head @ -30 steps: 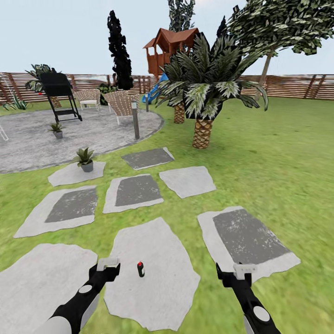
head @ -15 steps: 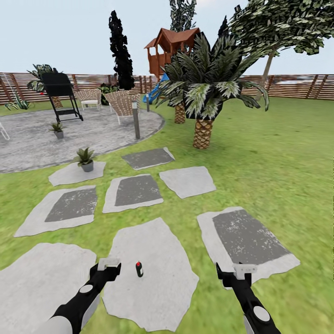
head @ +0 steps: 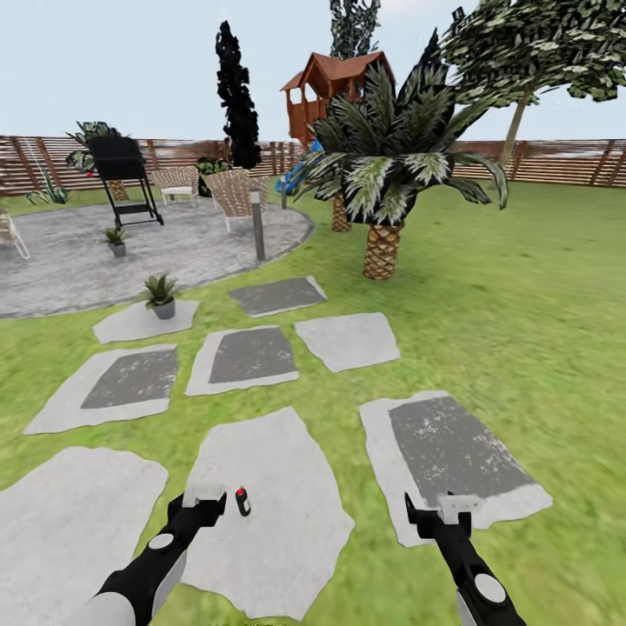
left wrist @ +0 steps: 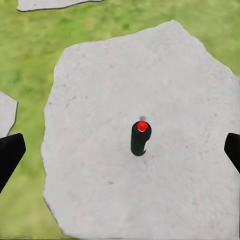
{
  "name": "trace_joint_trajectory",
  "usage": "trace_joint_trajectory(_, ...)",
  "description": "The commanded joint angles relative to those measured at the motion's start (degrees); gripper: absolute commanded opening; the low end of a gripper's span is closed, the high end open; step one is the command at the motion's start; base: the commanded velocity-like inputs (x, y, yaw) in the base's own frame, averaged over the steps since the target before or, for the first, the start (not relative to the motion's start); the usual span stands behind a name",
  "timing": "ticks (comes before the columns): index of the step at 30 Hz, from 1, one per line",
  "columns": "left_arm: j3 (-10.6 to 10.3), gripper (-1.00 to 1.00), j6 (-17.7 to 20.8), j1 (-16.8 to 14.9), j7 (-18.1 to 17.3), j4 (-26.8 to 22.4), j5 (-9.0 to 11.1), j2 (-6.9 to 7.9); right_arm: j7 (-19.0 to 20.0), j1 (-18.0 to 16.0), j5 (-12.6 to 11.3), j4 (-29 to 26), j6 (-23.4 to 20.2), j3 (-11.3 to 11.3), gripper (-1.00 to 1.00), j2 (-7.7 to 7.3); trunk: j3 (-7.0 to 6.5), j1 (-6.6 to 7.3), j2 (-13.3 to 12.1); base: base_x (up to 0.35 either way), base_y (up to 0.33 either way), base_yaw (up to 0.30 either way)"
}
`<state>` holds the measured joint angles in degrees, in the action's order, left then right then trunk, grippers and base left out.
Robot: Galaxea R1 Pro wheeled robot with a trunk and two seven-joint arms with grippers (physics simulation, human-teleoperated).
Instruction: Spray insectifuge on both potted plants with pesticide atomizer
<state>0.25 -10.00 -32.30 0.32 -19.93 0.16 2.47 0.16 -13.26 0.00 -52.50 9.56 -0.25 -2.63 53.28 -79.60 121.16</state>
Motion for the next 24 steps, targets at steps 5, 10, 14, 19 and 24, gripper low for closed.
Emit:
trace_joint_trajectory(5, 0.03, 1.00, -0.19, -0.05, 0.03, 0.07, 0.01, -0.01, 0.02, -0.01, 0.00, 0.07, 0.17, -0.01, 1.00, -0.01, 0.05, 0.01, 0.02, 0.000, -0.265, 0.272)
trace_joint_trajectory(10, 0.10, 1.00, -0.27, -0.02, 0.00, 0.06, 0.02, 0.01, 0.02, -0.01, 0.00, 0.11, 0.18, -0.01, 1.00, -0.01, 0.05, 0.01, 0.02, 0.000, -0.087, 0.140)
trace_joint_trajectory(14, 0.03, 1.00, -0.28, 0.03, -0.50, 0.06, 0.02, 0.00, 0.02, -0.01, 0.00, 0.11, 0.20, -0.03, 1.00, -0.01, 0.05, 0.01, 0.02, 0.000, -0.008, 0.013)
trace_joint_trajectory(19, 0.00, 1.00, -0.28, 0.04, -0.73, 0.07, 0.02, 0.07, 0.02, -0.01, 0.00, 0.12, 0.18, -0.06, 1.00, -0.01, 0.46, -0.43, 0.82, 0.000, -0.001, 0.002)
trace_joint_trajectory(24, -0.01, 1.00, -0.28, 0.04, -0.75, 0.06, 0.02, 0.08, 0.02, -0.01, 0.00, 0.12, 0.17, -0.10, 1.00, -0.01, 1.71, -1.53, 2.83, 0.000, 0.000, 0.000)
